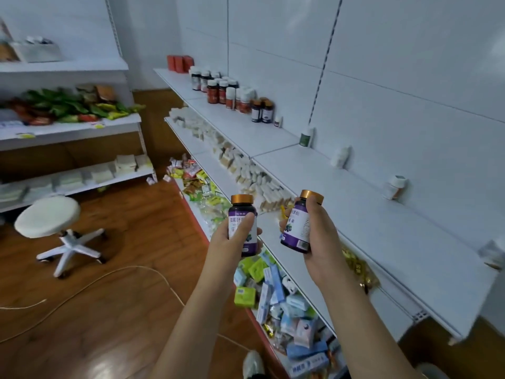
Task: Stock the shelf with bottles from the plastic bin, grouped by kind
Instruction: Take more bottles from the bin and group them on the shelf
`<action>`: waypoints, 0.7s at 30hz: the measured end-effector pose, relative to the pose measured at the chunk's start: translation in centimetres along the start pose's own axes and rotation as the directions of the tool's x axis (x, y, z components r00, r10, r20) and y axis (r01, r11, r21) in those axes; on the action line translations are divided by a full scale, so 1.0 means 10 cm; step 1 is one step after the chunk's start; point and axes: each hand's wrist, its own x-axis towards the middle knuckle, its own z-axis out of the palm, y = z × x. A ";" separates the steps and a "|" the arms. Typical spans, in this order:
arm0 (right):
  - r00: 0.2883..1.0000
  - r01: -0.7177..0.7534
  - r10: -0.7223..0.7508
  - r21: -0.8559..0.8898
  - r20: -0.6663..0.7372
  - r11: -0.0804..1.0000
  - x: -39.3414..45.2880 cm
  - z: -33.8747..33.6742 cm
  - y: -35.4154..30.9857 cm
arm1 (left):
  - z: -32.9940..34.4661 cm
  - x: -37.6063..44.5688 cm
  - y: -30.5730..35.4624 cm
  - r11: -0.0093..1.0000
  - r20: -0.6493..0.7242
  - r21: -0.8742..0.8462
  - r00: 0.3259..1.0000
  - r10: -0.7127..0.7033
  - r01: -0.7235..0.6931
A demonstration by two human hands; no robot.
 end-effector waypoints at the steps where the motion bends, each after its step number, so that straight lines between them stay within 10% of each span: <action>1: 1.000 0.002 -0.002 -0.016 0.001 1.000 0.12 0.06 0.03 | -0.04 0.10 0.01 1.000 0.002 0.015 1.000 0.006 -0.006; 21: 0.996 -0.013 0.017 0.042 -0.090 0.999 4.13 1.02 0.09 | -0.29 4.08 0.45 0.968 -0.025 0.248 0.999 -0.025 0.031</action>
